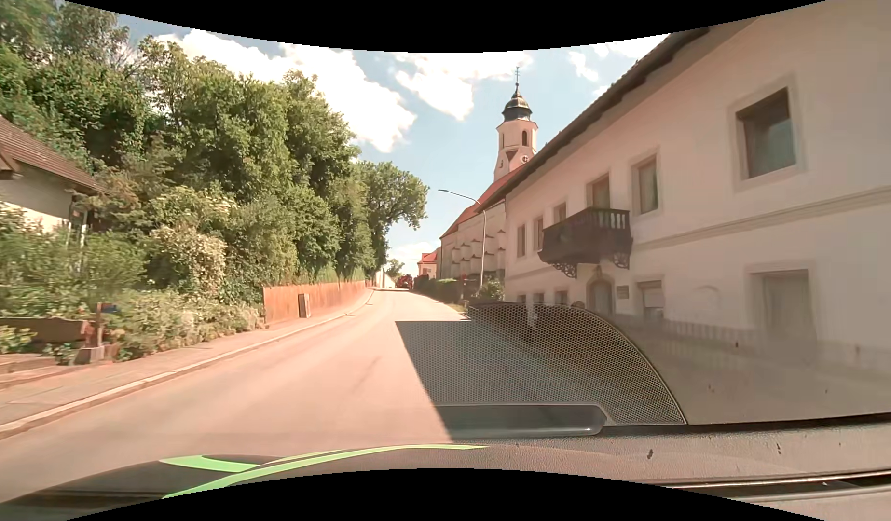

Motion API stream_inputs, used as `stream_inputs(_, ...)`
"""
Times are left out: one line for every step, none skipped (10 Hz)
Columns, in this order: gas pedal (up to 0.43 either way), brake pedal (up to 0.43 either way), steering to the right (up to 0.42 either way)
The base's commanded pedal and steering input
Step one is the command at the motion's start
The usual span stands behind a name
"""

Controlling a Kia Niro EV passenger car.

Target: Follow the waypoints while adhering to traffic rules and regulations

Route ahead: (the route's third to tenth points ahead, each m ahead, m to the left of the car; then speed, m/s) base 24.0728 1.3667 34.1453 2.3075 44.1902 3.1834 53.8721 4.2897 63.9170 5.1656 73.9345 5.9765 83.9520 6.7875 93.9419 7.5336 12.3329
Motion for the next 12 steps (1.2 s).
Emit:
stream_inputs(0.0,0.0,-0.015)
stream_inputs(0.0,0.0,-0.014)
stream_inputs(0.0,0.006,-0.015)
stream_inputs(0.0,0.03,-0.015)
stream_inputs(0.0,0.043,-0.015)
stream_inputs(0.0,0.049,-0.015)
stream_inputs(0.0,0.055,-0.015)
stream_inputs(0.0,0.067,-0.016)
stream_inputs(0.0,0.079,-0.016)
stream_inputs(0.0,0.091,-0.016)
stream_inputs(0.0,0.098,-0.016)
stream_inputs(0.0,0.116,-0.016)
